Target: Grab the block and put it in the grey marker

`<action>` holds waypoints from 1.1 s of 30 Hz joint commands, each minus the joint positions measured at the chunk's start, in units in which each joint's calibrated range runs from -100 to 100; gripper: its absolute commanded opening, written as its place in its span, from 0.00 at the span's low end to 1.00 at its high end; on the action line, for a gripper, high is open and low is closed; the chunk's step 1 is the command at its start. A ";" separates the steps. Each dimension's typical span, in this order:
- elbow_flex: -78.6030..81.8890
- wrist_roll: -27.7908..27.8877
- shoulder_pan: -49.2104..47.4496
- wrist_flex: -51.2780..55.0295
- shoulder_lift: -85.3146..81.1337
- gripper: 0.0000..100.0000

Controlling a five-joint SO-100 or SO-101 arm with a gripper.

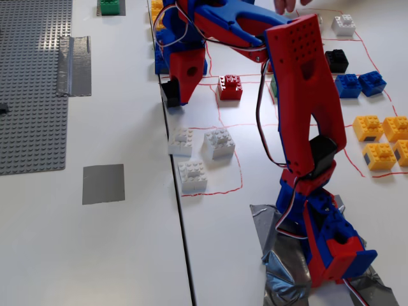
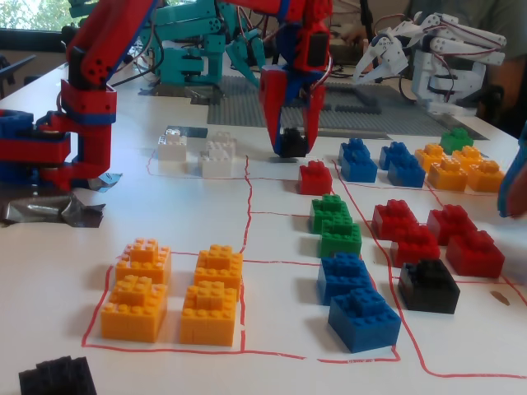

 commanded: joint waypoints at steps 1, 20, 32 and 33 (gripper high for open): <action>-3.00 1.42 -2.14 1.00 -6.53 0.00; 5.36 10.06 -15.49 7.98 -24.18 0.00; 9.99 14.31 -26.48 5.70 -25.92 0.00; 10.81 14.46 -27.17 5.14 -25.92 0.00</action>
